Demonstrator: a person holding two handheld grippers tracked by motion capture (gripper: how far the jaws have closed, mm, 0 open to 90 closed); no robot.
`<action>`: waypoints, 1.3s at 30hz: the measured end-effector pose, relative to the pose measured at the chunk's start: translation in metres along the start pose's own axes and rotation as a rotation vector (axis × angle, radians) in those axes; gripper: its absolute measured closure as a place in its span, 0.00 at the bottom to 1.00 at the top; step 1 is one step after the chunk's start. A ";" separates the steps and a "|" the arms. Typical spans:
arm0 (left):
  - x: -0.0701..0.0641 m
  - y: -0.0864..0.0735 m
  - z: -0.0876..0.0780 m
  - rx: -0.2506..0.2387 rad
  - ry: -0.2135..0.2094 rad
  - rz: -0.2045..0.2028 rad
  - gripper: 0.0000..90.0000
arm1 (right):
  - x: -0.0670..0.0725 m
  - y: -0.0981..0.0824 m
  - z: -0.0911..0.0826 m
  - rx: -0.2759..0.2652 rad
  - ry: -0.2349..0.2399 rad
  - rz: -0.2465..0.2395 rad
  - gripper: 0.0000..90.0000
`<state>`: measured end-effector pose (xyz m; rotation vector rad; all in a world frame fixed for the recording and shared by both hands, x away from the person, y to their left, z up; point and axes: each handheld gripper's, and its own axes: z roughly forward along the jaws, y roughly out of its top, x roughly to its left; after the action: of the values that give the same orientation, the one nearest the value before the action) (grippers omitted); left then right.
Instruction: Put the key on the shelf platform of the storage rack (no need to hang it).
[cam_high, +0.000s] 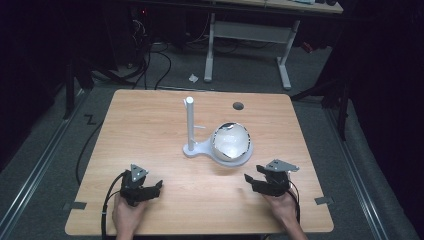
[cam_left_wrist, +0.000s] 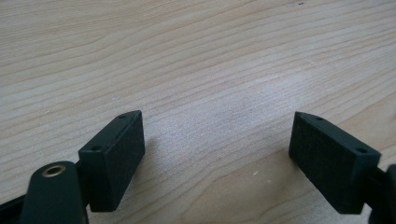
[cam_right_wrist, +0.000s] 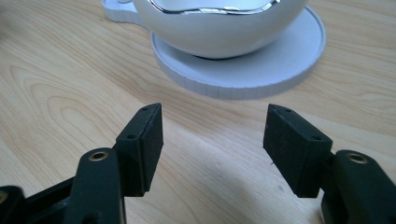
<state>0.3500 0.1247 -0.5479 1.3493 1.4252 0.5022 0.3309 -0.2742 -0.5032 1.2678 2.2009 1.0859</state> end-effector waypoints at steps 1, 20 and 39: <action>0.000 0.000 0.000 0.000 0.000 0.000 0.21 | -0.001 0.000 0.000 0.006 -0.004 0.000 0.44; 0.000 0.000 0.000 0.000 -0.001 -0.001 0.21 | -0.029 -0.010 -0.033 -0.036 -0.110 0.071 0.44; 0.000 0.000 -0.001 -0.001 -0.001 -0.005 0.21 | -0.060 -0.037 -0.044 0.020 -0.198 0.186 0.44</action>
<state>0.3494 0.1249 -0.5477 1.3452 1.4268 0.4986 0.3127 -0.3551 -0.5074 1.5438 1.9844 0.9598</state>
